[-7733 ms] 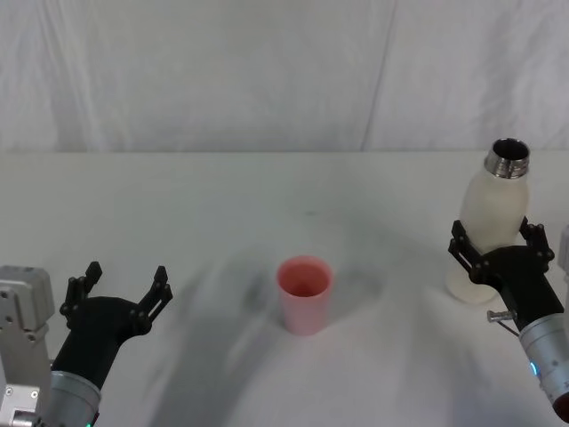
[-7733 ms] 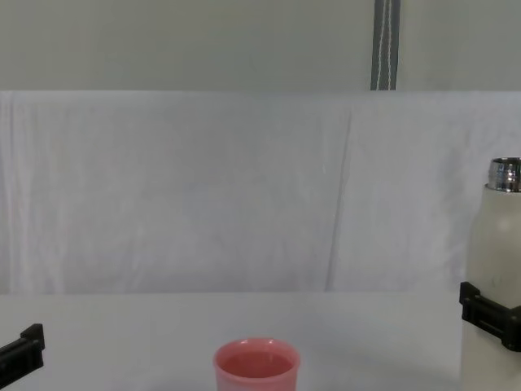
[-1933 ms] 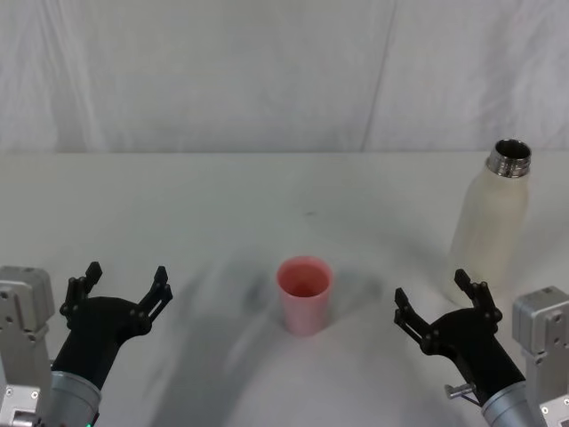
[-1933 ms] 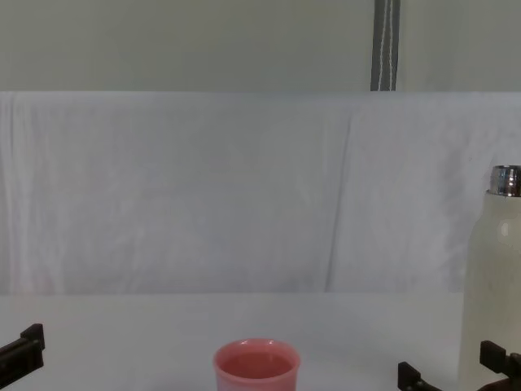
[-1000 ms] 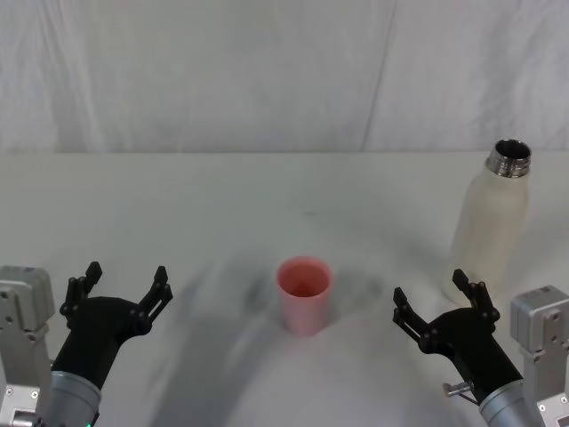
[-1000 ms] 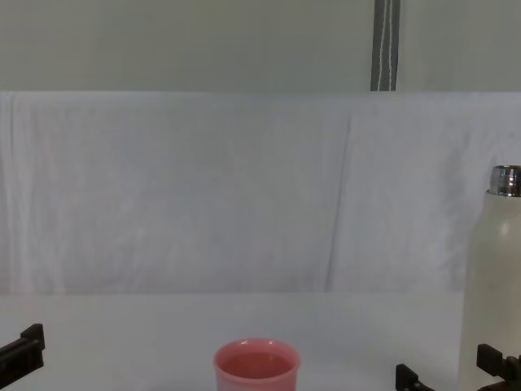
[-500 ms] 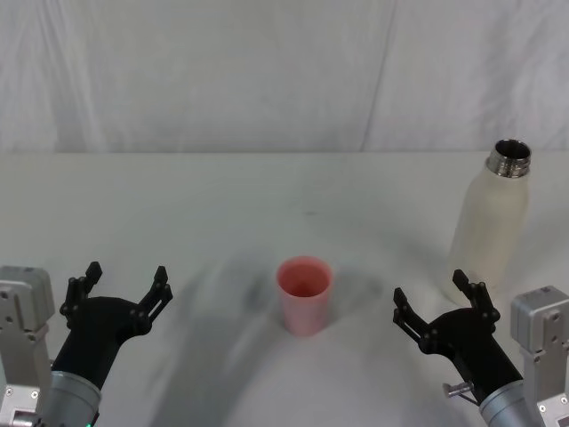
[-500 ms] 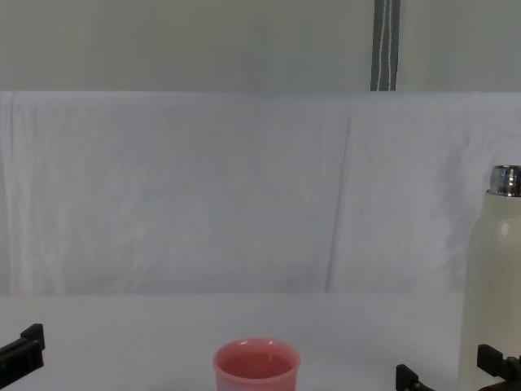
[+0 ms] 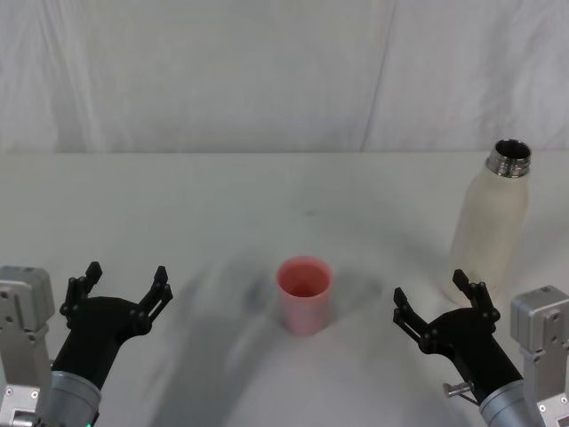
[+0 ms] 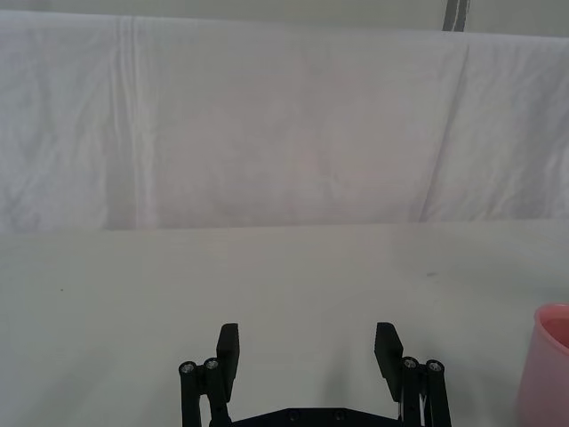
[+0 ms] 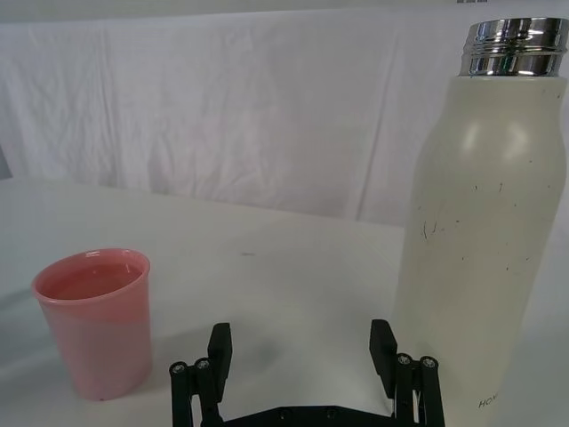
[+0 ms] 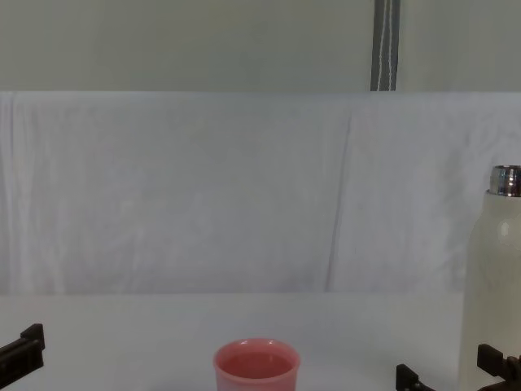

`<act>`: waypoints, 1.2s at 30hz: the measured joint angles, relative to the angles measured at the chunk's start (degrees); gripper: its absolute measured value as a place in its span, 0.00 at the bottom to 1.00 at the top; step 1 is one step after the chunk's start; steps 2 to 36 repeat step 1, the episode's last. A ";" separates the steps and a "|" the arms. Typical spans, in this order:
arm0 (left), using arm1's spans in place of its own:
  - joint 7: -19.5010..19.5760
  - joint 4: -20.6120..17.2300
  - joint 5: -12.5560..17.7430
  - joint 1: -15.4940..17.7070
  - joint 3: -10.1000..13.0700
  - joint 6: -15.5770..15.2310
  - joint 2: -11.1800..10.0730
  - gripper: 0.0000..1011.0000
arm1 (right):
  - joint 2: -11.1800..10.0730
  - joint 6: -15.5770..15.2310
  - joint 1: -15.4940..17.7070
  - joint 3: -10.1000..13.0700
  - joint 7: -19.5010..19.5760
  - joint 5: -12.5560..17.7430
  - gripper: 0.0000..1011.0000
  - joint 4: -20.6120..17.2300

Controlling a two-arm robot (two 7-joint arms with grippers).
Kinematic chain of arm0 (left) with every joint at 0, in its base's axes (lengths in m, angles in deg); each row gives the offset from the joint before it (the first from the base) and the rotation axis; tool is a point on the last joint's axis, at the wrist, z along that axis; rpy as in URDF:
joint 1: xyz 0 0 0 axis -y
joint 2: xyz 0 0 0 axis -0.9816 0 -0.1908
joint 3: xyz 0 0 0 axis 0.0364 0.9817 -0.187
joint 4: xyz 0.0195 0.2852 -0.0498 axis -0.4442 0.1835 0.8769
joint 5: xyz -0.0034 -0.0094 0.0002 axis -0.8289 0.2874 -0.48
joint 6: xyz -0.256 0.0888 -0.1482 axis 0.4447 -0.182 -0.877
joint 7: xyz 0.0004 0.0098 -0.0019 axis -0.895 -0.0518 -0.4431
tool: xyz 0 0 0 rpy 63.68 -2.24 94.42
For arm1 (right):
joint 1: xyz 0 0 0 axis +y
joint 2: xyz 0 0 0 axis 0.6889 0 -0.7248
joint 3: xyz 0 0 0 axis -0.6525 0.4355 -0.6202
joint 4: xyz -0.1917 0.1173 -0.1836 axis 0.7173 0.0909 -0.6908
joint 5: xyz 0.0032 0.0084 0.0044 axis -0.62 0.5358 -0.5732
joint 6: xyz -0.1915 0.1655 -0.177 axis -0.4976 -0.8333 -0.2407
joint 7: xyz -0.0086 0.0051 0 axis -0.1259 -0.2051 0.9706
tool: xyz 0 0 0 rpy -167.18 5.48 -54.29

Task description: Grasp the thermos with one hand and pour water into the cup lid.

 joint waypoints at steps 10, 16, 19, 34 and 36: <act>0.00 0.00 0.00 0.00 0.00 0.00 0.00 0.99 | 0.00 0.00 0.00 0.00 0.00 0.00 0.99 0.00; 0.00 0.00 0.00 0.00 0.00 0.00 0.00 0.99 | 0.00 0.00 0.00 0.00 0.00 0.00 0.99 0.00; 0.00 0.00 0.00 0.00 0.00 0.00 0.00 0.99 | 0.00 0.00 0.00 0.00 0.00 0.00 0.99 0.00; 0.00 0.00 0.00 0.00 0.00 0.00 0.00 0.99 | 0.00 0.00 0.00 0.00 0.00 0.00 0.99 0.00; 0.00 0.00 0.00 0.00 0.00 0.00 0.00 0.99 | 0.00 0.00 0.00 0.00 0.00 0.00 0.99 0.00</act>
